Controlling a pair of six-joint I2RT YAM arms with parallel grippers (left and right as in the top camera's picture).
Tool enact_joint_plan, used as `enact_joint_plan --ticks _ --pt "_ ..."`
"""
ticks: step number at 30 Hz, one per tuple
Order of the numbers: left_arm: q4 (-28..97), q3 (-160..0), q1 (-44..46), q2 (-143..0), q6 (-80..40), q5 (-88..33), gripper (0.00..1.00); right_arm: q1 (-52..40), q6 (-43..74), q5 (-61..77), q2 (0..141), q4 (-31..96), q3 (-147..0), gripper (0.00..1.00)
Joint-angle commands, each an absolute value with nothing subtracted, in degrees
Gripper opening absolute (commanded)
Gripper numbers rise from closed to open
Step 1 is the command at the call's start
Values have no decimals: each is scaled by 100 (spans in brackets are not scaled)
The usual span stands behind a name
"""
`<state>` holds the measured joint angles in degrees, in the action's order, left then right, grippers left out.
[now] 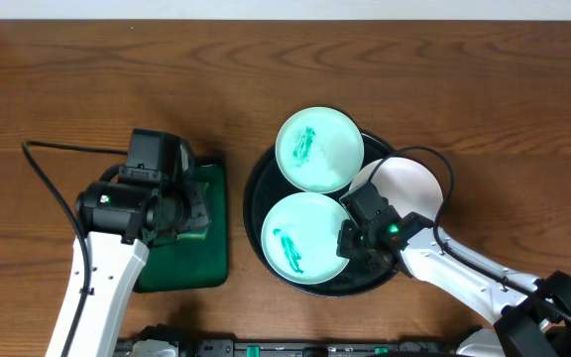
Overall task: Clean dirty plates on tray and stack at the side
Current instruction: 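Lower the left gripper onto the green sponge and grasp it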
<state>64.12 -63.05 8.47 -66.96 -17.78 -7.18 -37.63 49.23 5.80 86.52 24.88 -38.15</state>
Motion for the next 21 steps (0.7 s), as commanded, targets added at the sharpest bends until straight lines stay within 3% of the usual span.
enact_joint_plan --ticks 1,3,4,6,7,8,9,12,16,21 --pt "6462 -6399 860 -6692 -1813 -707 83 -3879 4921 858 8952 2510 -3662 1" --pt "6469 -6399 860 -6694 -1813 -709 85 -3885 4919 895 8952 2526 -3662 1" --pt "6466 -6399 860 -6694 -1809 -705 78 -3892 4915 906 8952 2530 -3662 1" --pt "6466 -6399 860 -6698 -1813 -657 20 -3916 4871 934 8952 2530 -3662 1" --pt "6464 -6399 860 -6718 -1815 -598 19 -3940 4856 956 8952 2532 -3662 1" --pt "6466 -6399 860 -6751 -1839 -458 20 -3962 4853 978 8952 2536 -3662 1" --pt "6484 -6394 860 -6805 -1953 -255 30 -3997 4853 996 8952 2550 -3662 1" --pt "6429 -6296 860 -7076 -2069 276 32 -4091 4856 1085 8952 2547 -3662 1" --pt "6099 -6125 856 -7649 -1951 375 42 -4136 4856 1249 8952 2554 -3662 1" --pt "5498 -6093 854 -8442 -1503 403 62 -4143 4707 1468 8952 2578 -3662 1"
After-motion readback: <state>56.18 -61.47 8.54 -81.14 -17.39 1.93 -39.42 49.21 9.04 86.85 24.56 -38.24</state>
